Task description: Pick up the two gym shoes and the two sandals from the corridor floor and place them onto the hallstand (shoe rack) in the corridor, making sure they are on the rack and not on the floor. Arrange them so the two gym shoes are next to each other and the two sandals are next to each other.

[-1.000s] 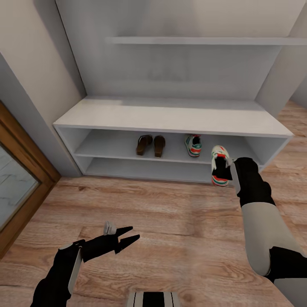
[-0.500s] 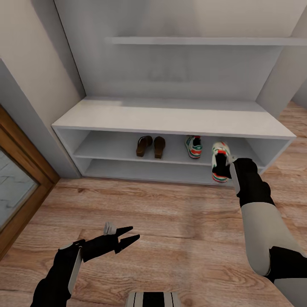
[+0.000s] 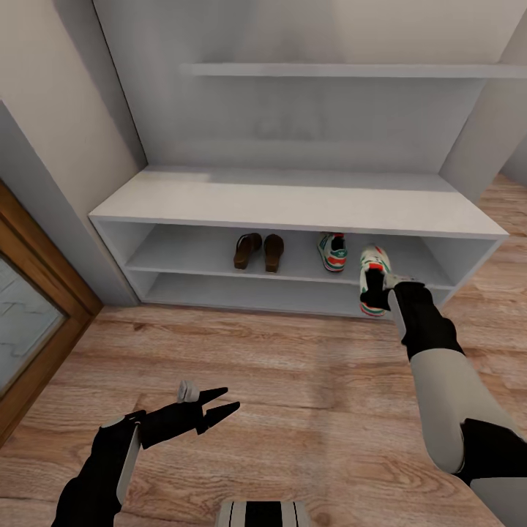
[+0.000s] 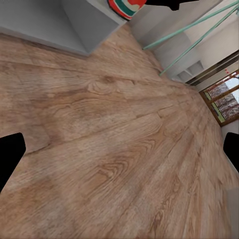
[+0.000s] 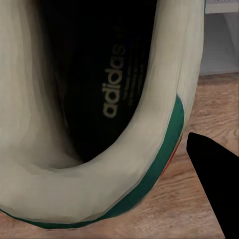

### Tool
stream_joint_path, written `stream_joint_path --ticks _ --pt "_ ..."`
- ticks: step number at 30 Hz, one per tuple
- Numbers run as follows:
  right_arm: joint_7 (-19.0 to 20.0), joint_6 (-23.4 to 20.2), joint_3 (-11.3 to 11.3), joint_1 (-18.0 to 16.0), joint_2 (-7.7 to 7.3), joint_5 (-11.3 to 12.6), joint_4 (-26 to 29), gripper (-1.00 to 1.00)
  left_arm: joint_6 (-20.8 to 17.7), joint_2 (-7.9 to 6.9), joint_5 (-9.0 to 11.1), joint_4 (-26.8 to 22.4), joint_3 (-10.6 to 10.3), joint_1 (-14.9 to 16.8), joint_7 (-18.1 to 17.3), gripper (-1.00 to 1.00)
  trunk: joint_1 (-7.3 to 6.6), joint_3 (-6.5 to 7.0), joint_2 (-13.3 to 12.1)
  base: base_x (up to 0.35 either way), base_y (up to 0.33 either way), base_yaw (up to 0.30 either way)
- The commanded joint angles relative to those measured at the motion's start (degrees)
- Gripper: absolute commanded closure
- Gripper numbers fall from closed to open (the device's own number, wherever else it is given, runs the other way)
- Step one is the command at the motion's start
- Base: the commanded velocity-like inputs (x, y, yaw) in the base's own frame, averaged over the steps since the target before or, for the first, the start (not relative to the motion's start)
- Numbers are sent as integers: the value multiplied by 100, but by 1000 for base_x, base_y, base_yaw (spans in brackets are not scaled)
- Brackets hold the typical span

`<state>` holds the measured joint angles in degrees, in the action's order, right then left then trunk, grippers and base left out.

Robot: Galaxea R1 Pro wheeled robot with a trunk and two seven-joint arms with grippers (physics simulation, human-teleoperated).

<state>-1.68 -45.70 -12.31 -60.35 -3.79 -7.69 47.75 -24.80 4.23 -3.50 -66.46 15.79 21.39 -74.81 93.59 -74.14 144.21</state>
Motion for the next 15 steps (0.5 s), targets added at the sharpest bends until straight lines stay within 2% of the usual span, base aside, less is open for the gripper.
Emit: stream_joint_path --ticks 1,10,15 --pt "10 22 -5 -3 1 -40 -26 100 -60 8 -37 -6 21 5 -42 -100 -1 -4 2 0 0 0" --pt "10 120 -5 -3 1 -39 -188 100 -60 8 -37 -6 21 5 -39 -100 -1 -4 2 2 0 0" --pt "10 122 4 -3 1 -38 -197 100 -60 8 -37 1 21 5 -31 -100 -1 -4 2 166 0 0"
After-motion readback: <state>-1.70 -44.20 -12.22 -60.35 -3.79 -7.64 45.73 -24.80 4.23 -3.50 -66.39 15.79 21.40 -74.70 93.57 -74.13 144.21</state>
